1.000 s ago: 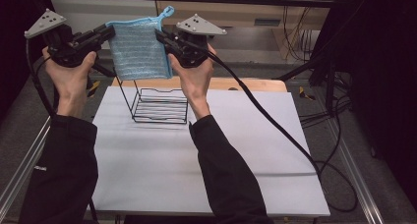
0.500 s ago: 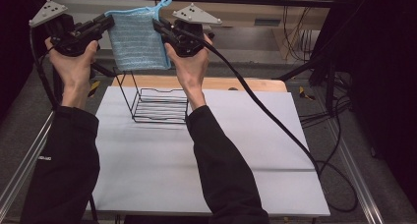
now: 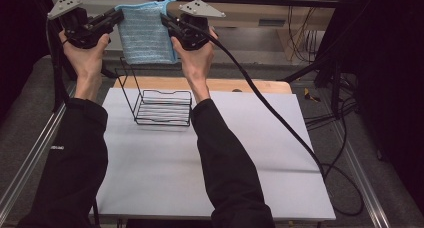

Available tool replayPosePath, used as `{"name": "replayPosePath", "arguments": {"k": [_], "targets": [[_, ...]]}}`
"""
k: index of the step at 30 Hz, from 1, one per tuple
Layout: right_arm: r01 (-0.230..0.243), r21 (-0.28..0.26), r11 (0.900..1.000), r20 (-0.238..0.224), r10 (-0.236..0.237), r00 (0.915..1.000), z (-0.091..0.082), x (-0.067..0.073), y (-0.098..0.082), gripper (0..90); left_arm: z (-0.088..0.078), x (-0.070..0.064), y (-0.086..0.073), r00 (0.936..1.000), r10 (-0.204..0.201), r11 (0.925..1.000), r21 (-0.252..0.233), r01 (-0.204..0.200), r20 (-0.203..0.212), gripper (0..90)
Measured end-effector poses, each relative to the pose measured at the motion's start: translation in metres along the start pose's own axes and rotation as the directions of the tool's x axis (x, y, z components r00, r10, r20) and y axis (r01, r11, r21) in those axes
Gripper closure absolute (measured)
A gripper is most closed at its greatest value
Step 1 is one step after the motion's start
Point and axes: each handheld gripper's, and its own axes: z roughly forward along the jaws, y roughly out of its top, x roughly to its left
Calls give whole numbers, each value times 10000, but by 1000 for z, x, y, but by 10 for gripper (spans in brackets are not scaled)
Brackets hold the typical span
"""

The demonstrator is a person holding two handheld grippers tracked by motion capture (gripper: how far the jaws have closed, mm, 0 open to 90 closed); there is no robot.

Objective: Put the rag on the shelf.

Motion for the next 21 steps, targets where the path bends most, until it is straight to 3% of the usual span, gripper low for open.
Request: {"name": "replayPosePath", "arguments": {"k": [8,12,21], "targets": [[-4,298,9996,63,2,10000,10,-10,-13,815,15,7,-11,9998,199,9992,354,-200,17,820],[-67,395,9992,47,65,10000,11,-13,-19,814,14,9,-20,9990,435,9981,431,-437,66,820],[-198,673,9975,-104,206,9997,8,-10,-39,814,6,10,-39,9982,499,9965,647,-520,336,820]]}}
